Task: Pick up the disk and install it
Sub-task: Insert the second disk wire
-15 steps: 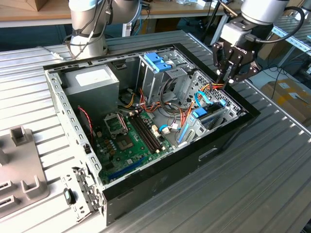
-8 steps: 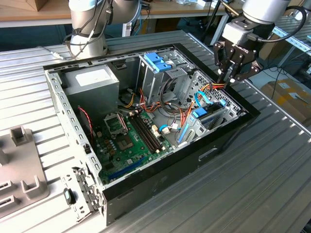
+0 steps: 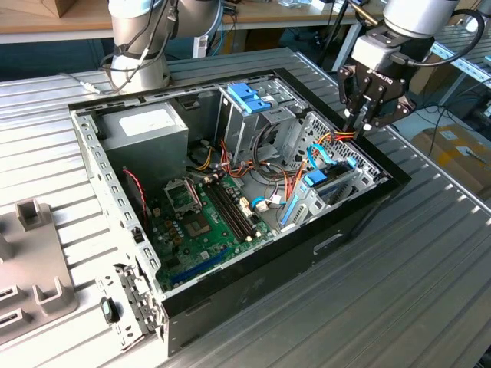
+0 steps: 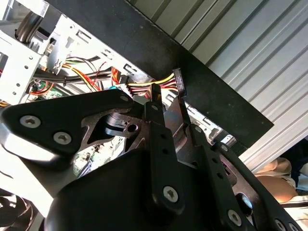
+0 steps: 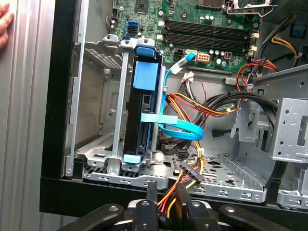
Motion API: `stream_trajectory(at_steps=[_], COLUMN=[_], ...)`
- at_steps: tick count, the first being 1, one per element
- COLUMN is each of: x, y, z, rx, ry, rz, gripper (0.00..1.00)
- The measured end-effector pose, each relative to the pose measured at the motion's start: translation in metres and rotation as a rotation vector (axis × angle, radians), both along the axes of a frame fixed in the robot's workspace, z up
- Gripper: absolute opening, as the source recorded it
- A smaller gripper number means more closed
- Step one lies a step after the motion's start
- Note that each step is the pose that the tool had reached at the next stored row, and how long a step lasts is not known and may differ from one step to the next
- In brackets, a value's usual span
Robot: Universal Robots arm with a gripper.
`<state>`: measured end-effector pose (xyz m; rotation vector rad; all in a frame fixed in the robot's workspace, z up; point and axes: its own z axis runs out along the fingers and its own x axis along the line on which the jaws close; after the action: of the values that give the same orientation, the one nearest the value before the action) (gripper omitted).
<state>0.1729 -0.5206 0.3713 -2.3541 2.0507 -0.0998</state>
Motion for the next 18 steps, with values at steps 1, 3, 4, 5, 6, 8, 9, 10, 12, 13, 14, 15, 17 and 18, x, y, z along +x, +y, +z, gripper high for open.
stream_trajectory(at_steps=[1,3,4,5,6,8,9,10,12,13,14,15,17,18], x=[0.0001,0.0003,0.0004,0.0006,0.0008,0.0011,0.0012,0.0014,0.0016,0.0016,0.0016,0.0016,0.0017,0.0017], y=[0.0000,0.0000,0.0000,0.0000,0.0000,0.0000,0.0000,0.0000,0.0000,0.0000,0.0000,0.0000,0.0000,0.0000], z=[0.0000,0.0000,0.0000,0.0000,0.0000,0.0000,0.0000,0.0000,0.0000,0.0000,0.0000,0.0000,0.0000,0.0001], rx=[0.0001,0.0004,0.0005,0.0006,0.0007,0.0008,0.0007,0.0007,0.0007,0.0007,0.0007,0.0007,0.0007,0.0008], ry=[0.0000,0.0000,0.0000,0.0000,0.0000,0.0000,0.0000,0.0000,0.0000,0.0001,0.0000,0.0000,0.0000,0.0000], rz=[0.002,0.012,0.017,0.024,0.030,0.042,0.048,0.055,0.076,0.080,0.081,0.082,0.082,0.082], gripper=[0.29,0.29,0.29,0.29,0.29,0.29,0.29,0.29,0.29,0.29,0.29,0.29,0.29,0.29])
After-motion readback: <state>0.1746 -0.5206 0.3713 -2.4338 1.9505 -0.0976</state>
